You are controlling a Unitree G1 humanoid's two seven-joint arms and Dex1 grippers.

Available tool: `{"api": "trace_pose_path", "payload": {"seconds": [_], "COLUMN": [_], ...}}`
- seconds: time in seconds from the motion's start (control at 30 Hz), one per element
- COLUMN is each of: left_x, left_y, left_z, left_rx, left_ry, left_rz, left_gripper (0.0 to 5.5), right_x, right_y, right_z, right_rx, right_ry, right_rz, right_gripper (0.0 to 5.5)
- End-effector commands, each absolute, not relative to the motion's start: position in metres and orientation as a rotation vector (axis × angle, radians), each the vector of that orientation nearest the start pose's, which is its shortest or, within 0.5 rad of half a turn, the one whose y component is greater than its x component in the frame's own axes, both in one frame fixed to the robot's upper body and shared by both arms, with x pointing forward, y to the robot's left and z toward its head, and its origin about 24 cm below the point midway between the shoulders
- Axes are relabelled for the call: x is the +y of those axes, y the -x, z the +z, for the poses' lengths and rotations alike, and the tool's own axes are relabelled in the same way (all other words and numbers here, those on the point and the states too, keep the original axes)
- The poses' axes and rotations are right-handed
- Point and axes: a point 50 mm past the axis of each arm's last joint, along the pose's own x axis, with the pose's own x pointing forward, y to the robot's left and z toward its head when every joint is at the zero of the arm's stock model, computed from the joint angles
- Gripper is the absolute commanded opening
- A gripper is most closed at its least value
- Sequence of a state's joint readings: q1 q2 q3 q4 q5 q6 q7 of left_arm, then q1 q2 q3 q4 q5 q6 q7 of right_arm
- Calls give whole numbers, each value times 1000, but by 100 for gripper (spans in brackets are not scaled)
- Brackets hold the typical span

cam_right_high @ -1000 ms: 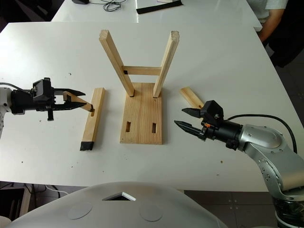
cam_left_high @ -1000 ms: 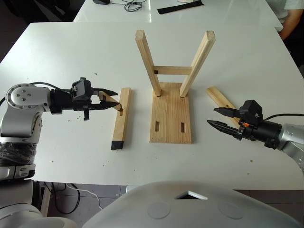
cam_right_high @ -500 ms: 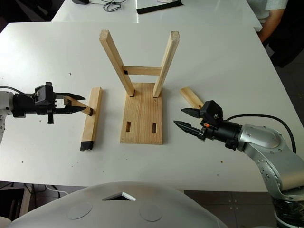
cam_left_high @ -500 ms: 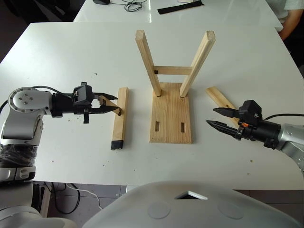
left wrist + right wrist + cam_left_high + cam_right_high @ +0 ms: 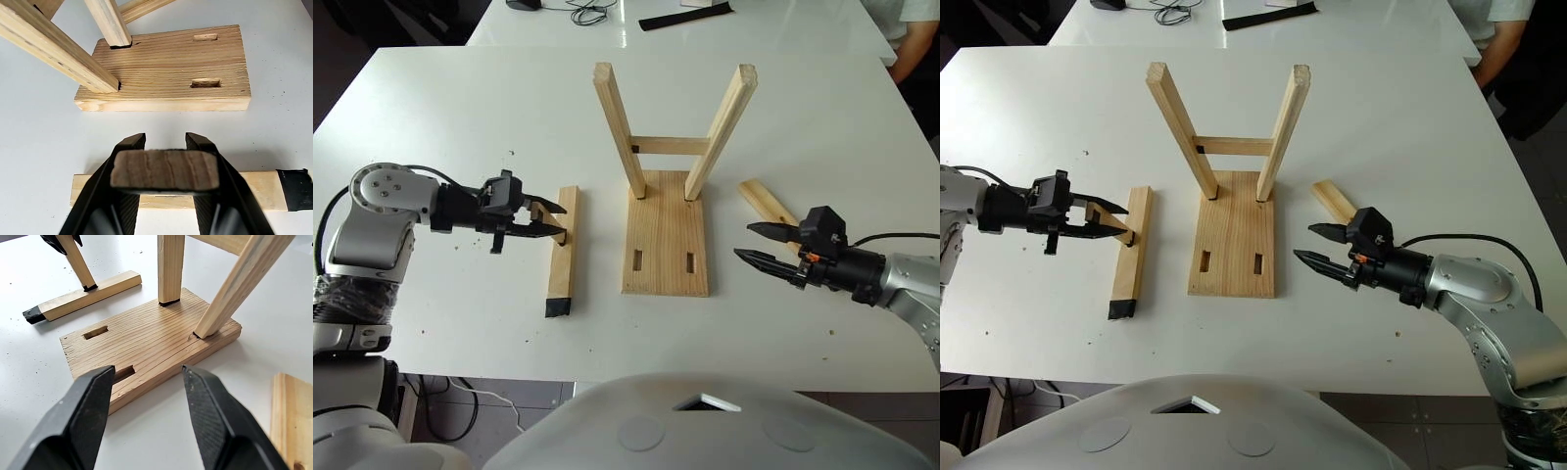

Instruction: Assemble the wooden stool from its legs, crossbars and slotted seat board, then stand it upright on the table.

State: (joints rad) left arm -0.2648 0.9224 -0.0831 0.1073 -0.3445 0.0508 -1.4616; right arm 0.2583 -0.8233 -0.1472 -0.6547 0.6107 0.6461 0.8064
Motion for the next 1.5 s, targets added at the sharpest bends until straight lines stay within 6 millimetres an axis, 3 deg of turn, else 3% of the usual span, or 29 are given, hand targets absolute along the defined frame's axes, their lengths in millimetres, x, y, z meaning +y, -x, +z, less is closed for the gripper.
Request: {"api": "trace_pose_path", "payload": {"seconds": [0.03, 0.57, 0.6, 0.83, 0.9, 1.5], "left_x": [252, 244, 244, 239, 238, 236], "left_y": [-246, -245, -248, -244, -241, -248], "left_z": [98, 89, 87, 73, 73, 161], "left_rx": [469, 522, 522, 496, 490, 179], "left_ry": [-425, -423, -412, -354, -341, -89], "left_rz": [-1367, -1371, -1343, -1274, -1275, -1204], "left_gripper": [130, 130, 168, 279, 279, 279], "right_x": [-200, -196, -197, -198, -199, -203], "right_y": [-176, -180, -180, -178, -179, -182], "right_z": [119, 117, 117, 112, 113, 117], "right_rx": [419, 416, 417, 436, 436, 415], "right_ry": [190, 203, 204, 209, 212, 225], "right_rz": [1009, 1033, 1033, 1041, 1042, 1036], "right_gripper": [252, 252, 254, 254, 254, 254]}}
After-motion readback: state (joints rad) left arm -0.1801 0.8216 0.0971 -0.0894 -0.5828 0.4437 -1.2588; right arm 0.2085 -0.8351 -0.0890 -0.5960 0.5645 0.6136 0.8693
